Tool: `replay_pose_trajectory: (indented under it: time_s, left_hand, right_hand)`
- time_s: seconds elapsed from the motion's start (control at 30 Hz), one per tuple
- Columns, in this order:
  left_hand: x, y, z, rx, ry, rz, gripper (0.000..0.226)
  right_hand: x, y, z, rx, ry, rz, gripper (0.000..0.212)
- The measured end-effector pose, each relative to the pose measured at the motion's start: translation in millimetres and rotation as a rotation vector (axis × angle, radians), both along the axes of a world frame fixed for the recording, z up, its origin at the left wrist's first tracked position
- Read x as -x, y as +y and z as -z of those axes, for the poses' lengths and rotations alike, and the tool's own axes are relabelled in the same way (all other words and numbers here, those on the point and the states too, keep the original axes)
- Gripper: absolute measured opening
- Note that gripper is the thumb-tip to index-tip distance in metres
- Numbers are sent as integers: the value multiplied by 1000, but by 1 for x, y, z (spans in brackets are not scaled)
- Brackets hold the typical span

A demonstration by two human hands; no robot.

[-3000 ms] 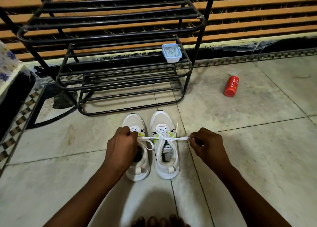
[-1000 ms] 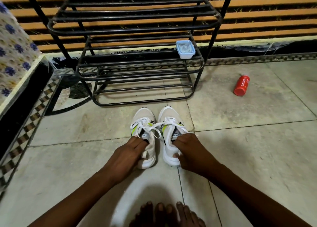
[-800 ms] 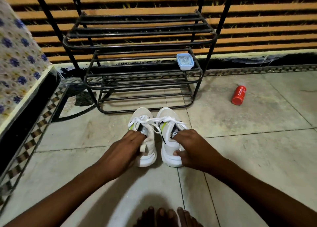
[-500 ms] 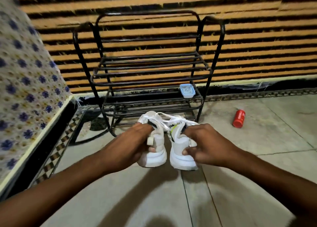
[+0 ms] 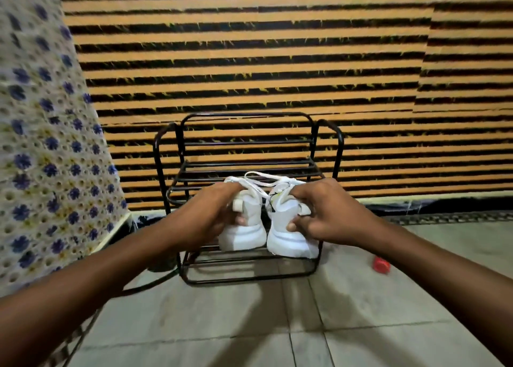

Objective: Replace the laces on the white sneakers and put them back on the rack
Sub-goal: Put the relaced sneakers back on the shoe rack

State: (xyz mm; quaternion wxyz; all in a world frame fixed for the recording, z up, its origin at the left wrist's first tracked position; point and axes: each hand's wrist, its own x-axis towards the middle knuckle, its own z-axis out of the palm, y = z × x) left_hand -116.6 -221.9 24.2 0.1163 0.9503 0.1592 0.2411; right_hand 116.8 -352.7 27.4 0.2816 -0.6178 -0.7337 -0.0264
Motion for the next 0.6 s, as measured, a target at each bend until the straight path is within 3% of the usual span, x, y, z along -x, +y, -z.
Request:
replay_pose_trajectory:
  time_s: [0.23,0.5,0.6]
  left_hand:
    - [-39,72,-3,78,-28,-117,24]
    - [-87,168,25,48,12,-231,20]
    - [-100,203,34,25,15,-252,28]
  right_hand:
    - [-24,79,1,5,-201,78,32]
    - [-72,185,23,33,-206,91,34]
    - [-84,225,30,31,-183,89,33]
